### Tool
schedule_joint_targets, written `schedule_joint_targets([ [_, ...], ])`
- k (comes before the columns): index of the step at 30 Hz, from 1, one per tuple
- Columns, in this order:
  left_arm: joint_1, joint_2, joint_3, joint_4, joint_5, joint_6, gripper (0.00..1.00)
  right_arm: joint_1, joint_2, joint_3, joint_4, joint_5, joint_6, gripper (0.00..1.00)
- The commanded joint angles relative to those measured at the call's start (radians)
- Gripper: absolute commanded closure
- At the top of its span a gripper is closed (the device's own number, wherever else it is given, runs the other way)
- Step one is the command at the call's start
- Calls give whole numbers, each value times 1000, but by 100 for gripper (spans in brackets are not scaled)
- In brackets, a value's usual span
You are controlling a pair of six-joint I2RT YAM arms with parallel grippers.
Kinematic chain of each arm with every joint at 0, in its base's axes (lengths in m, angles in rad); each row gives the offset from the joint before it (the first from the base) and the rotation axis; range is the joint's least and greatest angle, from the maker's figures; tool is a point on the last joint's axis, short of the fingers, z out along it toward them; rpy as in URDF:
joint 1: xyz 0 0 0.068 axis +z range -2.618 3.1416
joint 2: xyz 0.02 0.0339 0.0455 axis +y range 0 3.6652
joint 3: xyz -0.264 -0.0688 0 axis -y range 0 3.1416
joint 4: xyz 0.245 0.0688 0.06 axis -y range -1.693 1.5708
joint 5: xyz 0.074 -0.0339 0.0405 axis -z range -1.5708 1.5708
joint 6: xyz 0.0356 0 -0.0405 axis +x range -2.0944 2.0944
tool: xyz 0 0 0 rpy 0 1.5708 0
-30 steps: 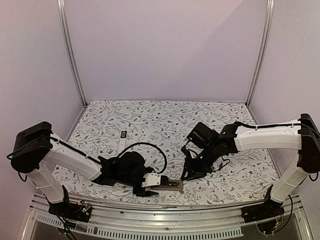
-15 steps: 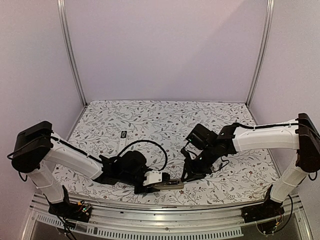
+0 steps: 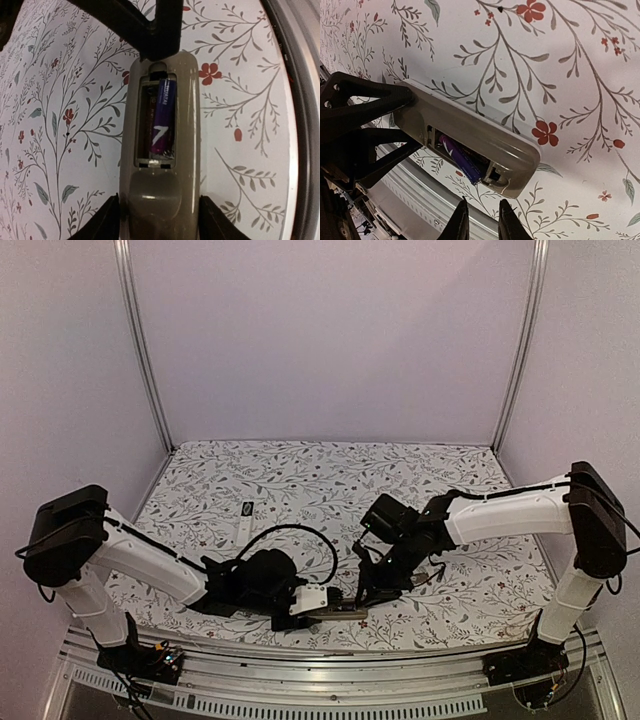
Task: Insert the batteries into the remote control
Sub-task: Adjust the remote control without the battery cover at the center of the board.
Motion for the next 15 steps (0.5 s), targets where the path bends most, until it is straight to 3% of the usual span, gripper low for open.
schedule_joint_targets([
  [1,-17,17,-26,24,-72,29,48,2,44,42,16,10,-43,79],
  [6,-18,1,-40,30,-58,37,47,-11,36,43,11,18,-85,81],
  [11,-18,-32,-57,26,-26,18,44,-8,21,0,49,-19,-15,81],
  [15,-17,-43,-63,19,-22,18,43,-8,24,57,66,-12,-105,82],
])
